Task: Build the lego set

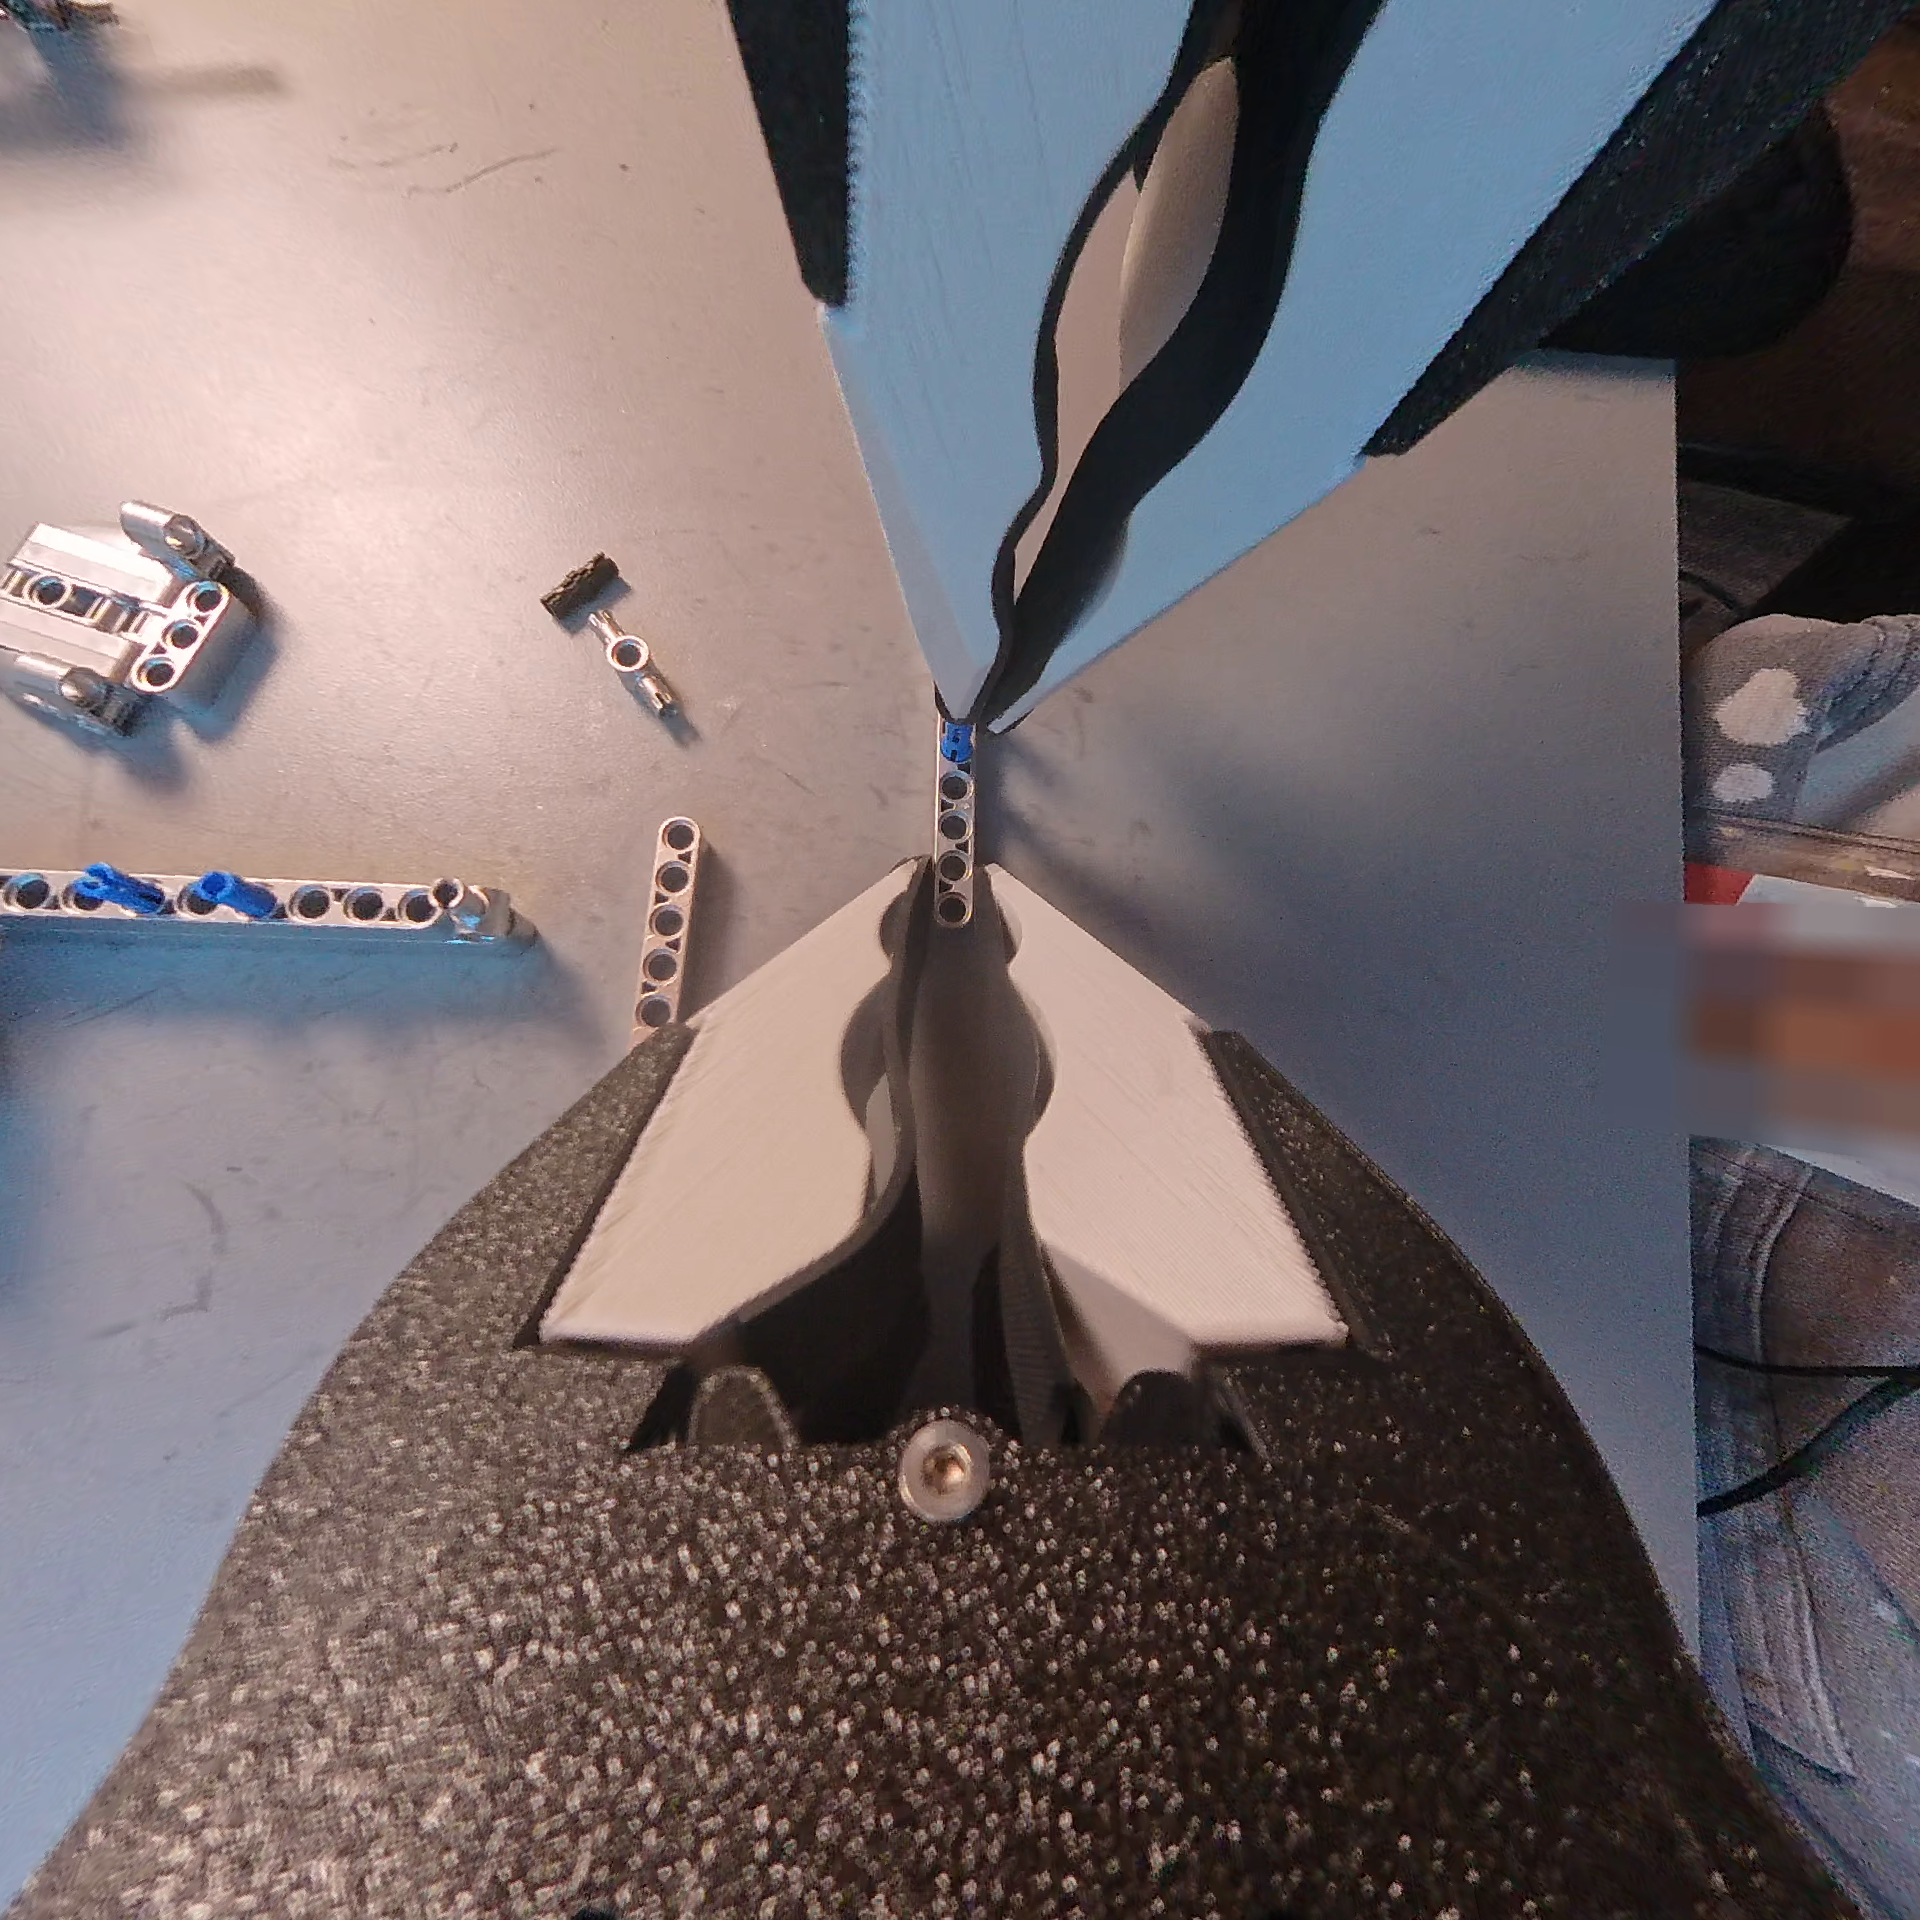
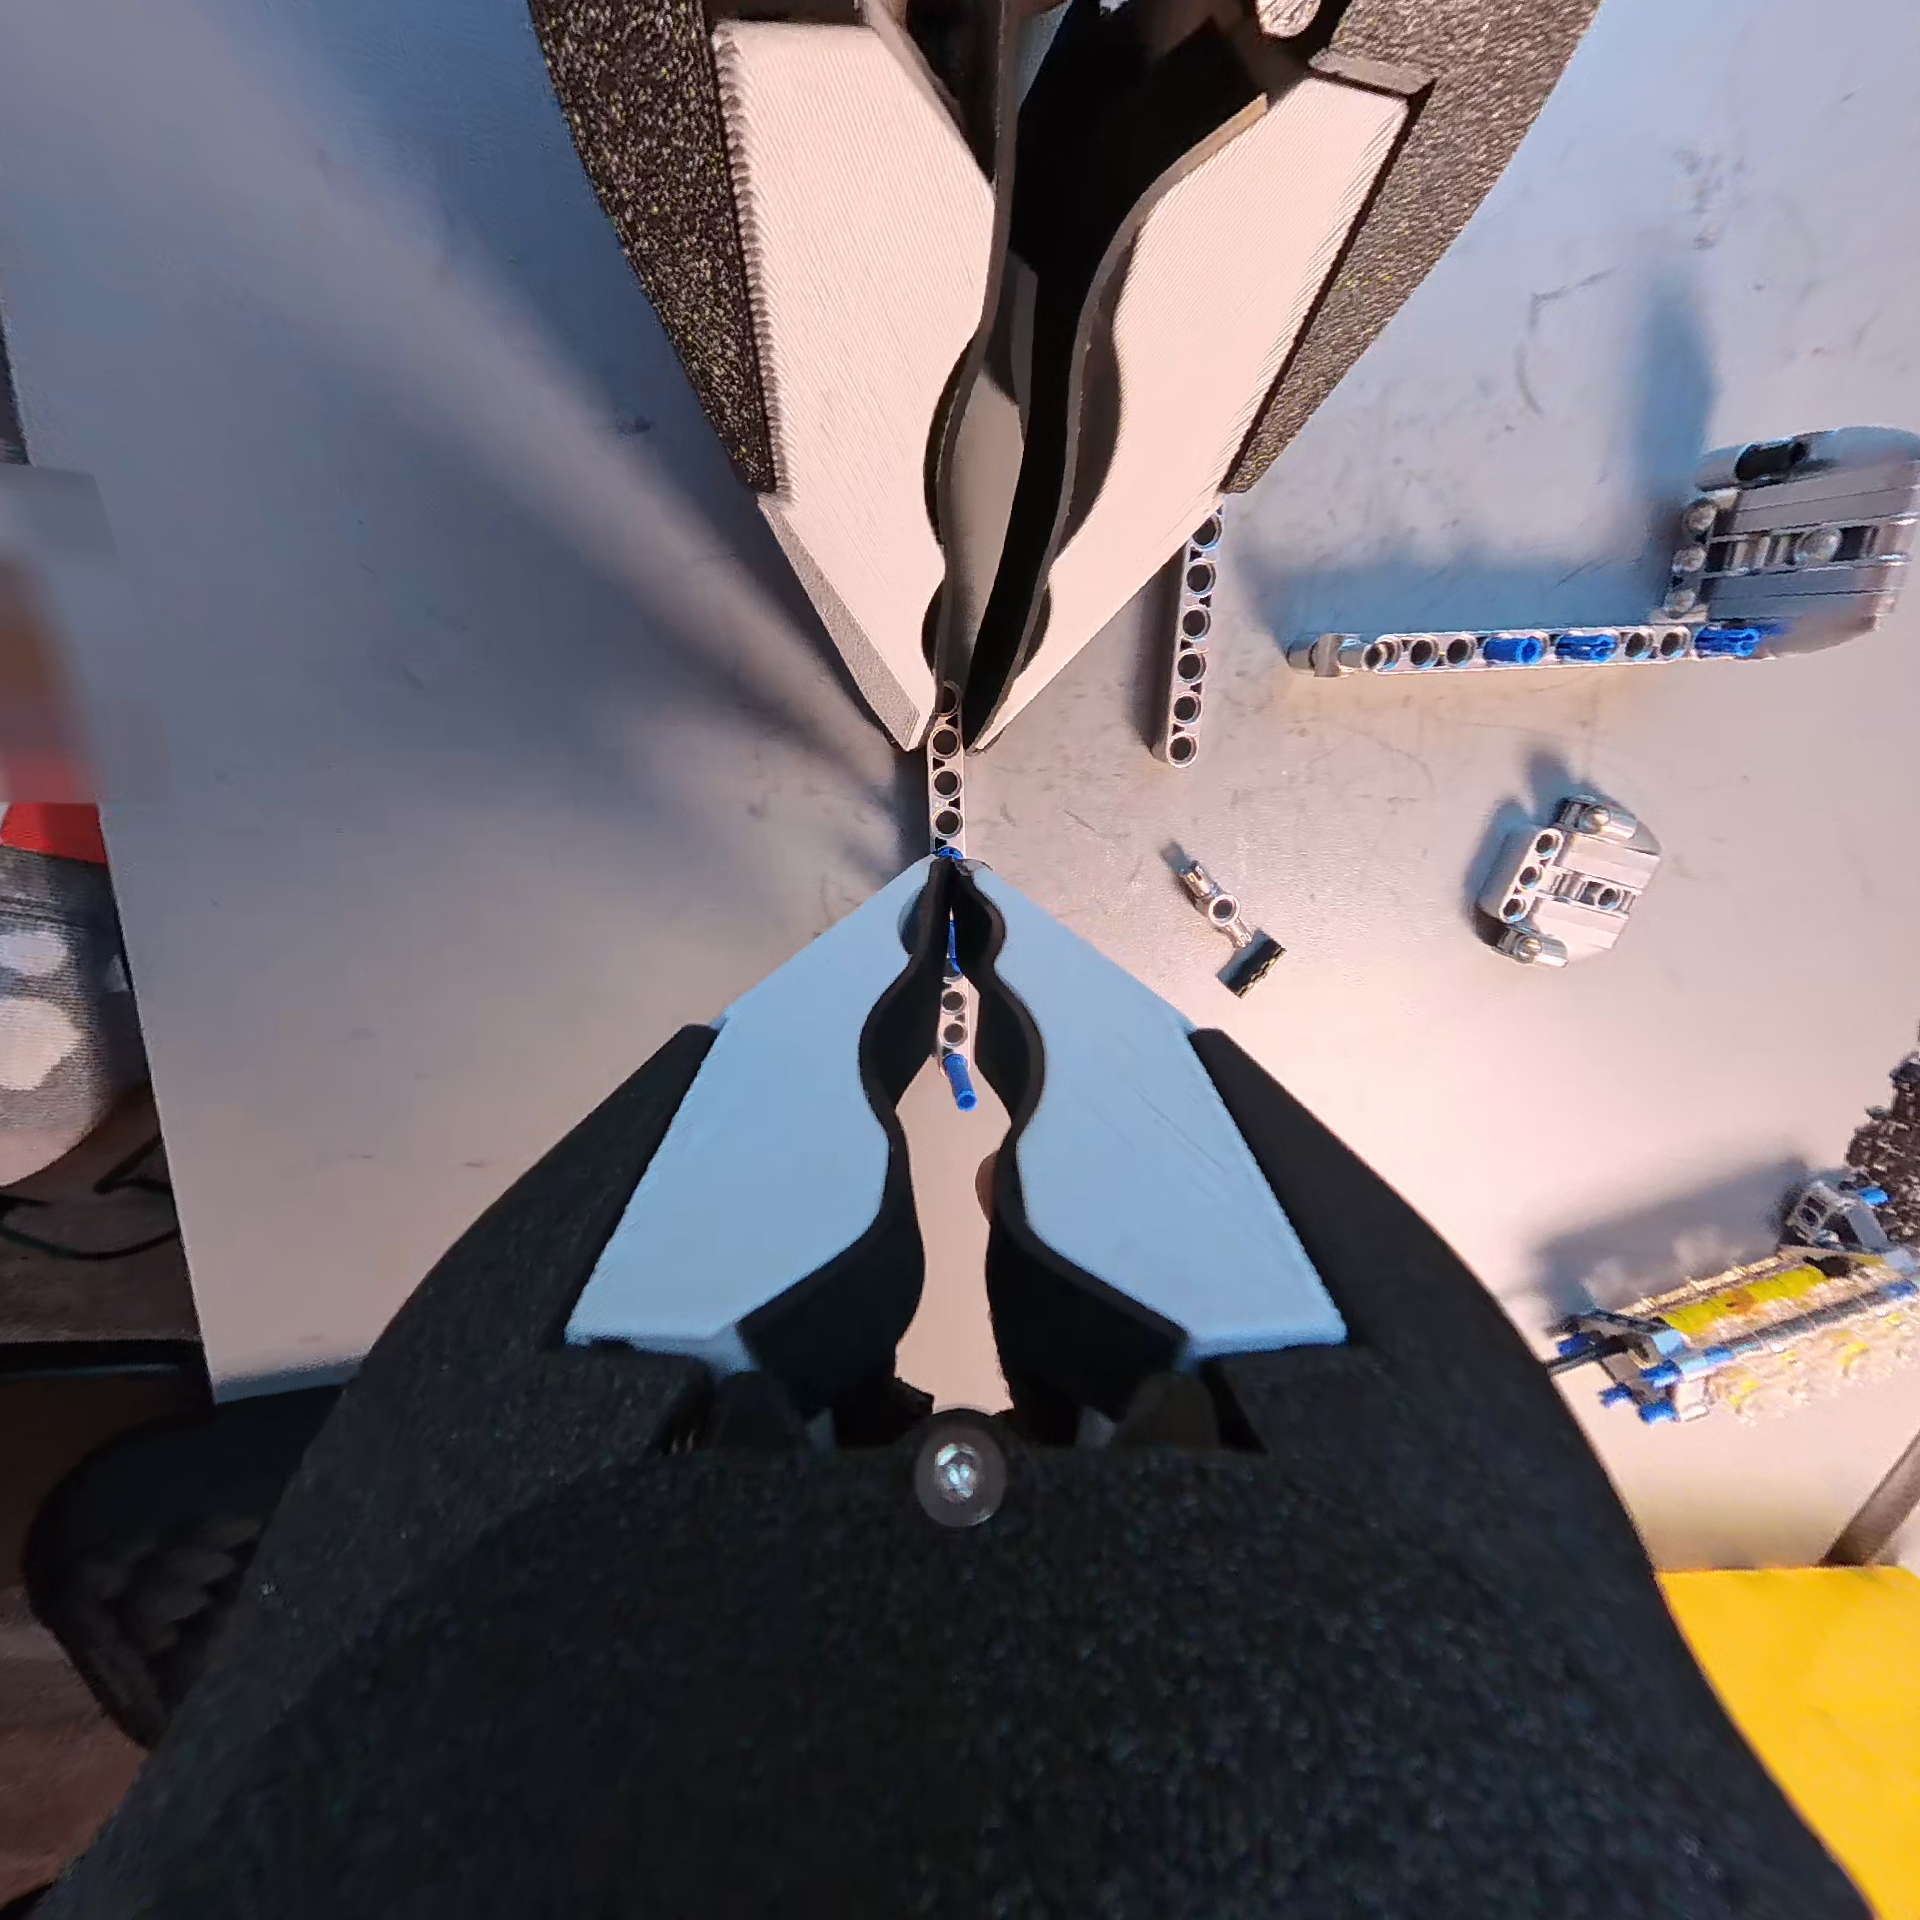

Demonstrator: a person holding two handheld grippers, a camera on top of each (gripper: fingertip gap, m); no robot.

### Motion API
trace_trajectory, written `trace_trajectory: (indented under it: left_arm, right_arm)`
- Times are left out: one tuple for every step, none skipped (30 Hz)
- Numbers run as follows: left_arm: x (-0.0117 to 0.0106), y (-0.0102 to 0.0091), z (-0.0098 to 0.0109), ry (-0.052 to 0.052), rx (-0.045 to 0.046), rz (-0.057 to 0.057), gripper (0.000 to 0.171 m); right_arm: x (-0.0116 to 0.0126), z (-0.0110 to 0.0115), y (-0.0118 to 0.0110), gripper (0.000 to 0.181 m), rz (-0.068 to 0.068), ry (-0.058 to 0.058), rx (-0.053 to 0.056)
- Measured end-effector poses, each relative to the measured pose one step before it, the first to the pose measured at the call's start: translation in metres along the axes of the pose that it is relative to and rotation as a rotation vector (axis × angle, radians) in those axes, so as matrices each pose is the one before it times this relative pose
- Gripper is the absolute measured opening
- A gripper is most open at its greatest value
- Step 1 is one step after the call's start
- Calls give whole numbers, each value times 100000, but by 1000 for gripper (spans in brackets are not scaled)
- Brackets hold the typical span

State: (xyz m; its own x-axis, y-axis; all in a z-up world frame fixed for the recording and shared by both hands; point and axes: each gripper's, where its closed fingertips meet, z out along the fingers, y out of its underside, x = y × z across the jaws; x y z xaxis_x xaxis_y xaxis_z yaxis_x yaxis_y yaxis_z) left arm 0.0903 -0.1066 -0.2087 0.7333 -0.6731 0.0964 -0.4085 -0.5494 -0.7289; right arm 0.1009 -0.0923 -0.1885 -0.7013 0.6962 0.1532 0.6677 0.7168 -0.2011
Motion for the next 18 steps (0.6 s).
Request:
trace_trajectory:
  left_arm:
    - [1, -9, 6, -176, -57, 360, 5]
    - [-7, 5, -11, -109, -70, 290, 5]
    - [1, 4, -12, -9, -74, 178, 5]
    - [-20, 19, -25, 252, -33, -38, 5]
    - [5, 25, -34, 726, 75, -267, 6]
    - [-53, 65, -71, 318, -88, 544, 5]
    - [-69, 98, -95, -125, -200, 1811, 5]
    - [-15, 90, -85, 154, -211, 1819, 5]
    - [17, 62, -68, 483, -144, 930, 5]
    - [-17, 48, -47, 527, -160, 83, 5]
    - [-31, 43, -49, 475, -101, -116, 6]
    - [-31, 40, -40, 439, 11, -89, 6]
    - [-37, 26, -39, 257, 36, -61, 6]
    - [-52, 16, -26, -12, 46, 28, 6]
    - [-73, 11, -28, -304, 0, 249, 6]
    - [-102, 14, -28, -590, -14, 498, 6]
    - [-129, 9, -14, -815, 75, 629, 6]
    - [-181, 2, -35, -919, 204, 566, 9]
  right_arm:
    - [1, 9, -1, 0, 64, 1455, -500]
    - [20, 1, -29, 0, 240, 1259, -512]
    - [138, 10, -55, 0, 1170, 1545, 472]
    - [347, 56, -34, 0, 985, 2944, 1852]
    - [168, 26, -33, 0, -57, 2158, 2984]
    - [-134, -97, -88, 0, 951, -119, 3828]
    - [228, -241, -156, 0, 3630, 1613, 4758]
    - [493, -501, -311, 4, 4337, 2469, 6490]
    - [369, -616, -255, 11, 4879, 1020, 6279]
    - [364, -545, 39, 19, 4850, 637, 4415]
    - [420, -386, 360, 25, 3681, 1139, 2513]
    - [374, -212, 558, 29, 2162, 1277, 1739]
    - [176, -46, 530, 32, 1611, 329, 2222]
    - [45, 73, 408, 34, 2128, -442, 2784]
    - [-29, 142, 265, 36, 2247, -1114, 3089]
    - [74, 144, 54, 37, 1802, -633, 3784]
    - [213, 89, -225, 38, 1426, -84, 4771]
    - [347, 64, -373, 38, 1311, 414, 4980]
